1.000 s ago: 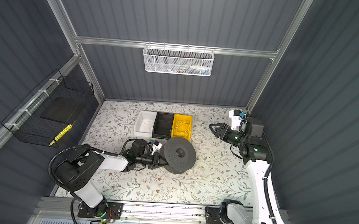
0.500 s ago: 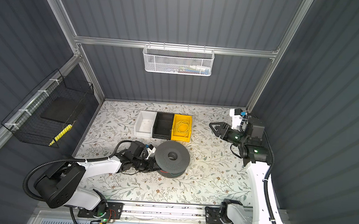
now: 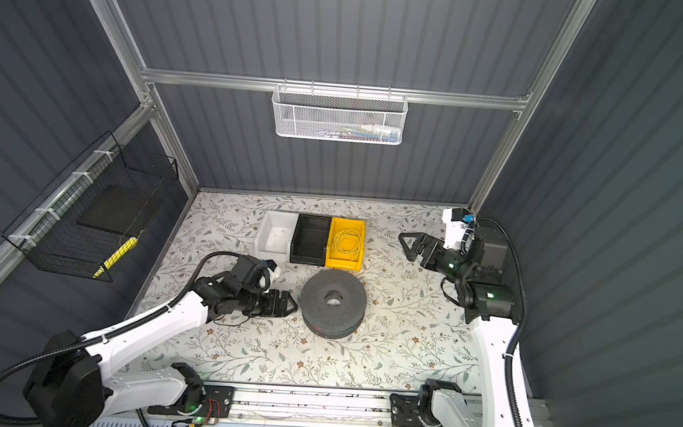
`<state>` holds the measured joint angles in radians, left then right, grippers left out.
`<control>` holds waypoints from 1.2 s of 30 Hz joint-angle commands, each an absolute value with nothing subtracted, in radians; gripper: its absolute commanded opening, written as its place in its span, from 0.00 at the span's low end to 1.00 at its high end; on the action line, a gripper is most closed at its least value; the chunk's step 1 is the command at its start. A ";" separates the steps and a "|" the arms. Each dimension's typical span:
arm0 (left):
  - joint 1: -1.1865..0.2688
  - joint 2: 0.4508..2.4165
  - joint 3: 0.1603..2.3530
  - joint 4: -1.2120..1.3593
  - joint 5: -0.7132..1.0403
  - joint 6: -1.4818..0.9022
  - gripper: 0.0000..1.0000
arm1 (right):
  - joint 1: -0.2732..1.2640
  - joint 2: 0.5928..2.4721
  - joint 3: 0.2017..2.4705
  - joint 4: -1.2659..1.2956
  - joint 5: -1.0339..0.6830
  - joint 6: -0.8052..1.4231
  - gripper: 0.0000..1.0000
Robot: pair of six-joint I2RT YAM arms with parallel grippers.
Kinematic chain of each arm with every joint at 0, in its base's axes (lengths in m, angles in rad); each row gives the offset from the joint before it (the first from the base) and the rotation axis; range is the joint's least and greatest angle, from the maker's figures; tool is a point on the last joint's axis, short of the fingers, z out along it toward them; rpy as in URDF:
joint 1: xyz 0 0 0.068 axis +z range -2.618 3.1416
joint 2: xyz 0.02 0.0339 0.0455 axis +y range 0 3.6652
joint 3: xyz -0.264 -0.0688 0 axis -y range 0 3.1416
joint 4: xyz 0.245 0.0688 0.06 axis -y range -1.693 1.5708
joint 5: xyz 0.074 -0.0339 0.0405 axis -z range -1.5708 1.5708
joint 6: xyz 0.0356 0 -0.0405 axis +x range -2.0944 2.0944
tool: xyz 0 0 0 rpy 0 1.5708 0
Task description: Wrap the cables
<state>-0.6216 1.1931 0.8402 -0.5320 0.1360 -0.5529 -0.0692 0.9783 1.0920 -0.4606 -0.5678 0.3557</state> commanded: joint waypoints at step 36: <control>-0.095 1.709 0.480 0.873 -0.282 -0.003 1.00 | -0.131 1.460 0.277 1.068 -0.140 0.097 0.99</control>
